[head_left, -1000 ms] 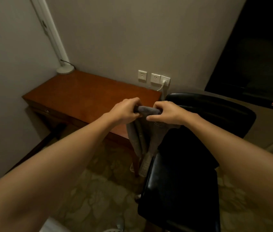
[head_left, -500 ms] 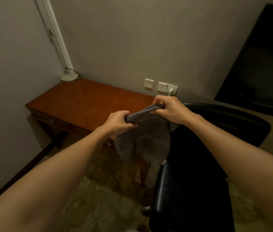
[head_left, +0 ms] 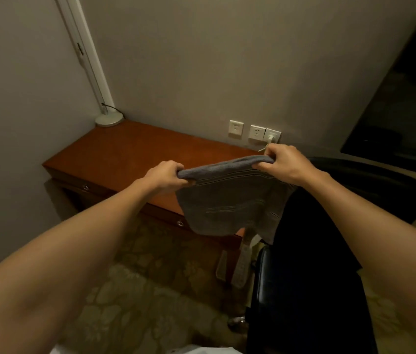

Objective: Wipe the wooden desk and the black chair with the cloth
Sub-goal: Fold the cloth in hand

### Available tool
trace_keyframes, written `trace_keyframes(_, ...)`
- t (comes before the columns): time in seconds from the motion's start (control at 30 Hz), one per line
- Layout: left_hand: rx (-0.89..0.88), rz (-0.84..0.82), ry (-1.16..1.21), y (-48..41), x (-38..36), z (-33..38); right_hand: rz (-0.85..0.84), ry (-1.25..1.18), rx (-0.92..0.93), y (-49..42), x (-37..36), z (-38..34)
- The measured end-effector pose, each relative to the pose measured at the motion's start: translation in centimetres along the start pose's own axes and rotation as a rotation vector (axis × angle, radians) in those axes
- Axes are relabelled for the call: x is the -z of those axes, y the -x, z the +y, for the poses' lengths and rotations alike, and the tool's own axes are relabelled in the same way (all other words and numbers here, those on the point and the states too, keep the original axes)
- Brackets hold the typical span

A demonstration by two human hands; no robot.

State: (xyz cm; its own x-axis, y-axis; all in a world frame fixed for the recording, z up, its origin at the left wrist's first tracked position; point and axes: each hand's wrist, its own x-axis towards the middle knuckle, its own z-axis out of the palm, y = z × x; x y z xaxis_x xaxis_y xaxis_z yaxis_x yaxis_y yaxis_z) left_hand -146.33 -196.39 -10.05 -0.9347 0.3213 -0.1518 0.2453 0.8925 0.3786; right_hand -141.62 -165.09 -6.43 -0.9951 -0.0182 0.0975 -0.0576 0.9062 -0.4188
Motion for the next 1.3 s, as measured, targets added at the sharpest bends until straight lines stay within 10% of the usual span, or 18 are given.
trace_keyframes(0.6, 0.325, -0.026, 1.017, 1.2, -4.1, 6.9, -0.224, -0.971, -0.537, -0.5, -5.6, -2.8)
trace_keyframes(0.93, 0.729, 0.254, 1.443, 0.4, -7.0, 10.8, -0.098, -0.835, -0.456, -0.2, -6.5, -0.8)
trace_keyframes(1.3, 0.449, 0.059, 1.177, 0.9, -9.2, 15.0, -0.095, -0.736, -0.27, -0.3, -7.6, -0.4)
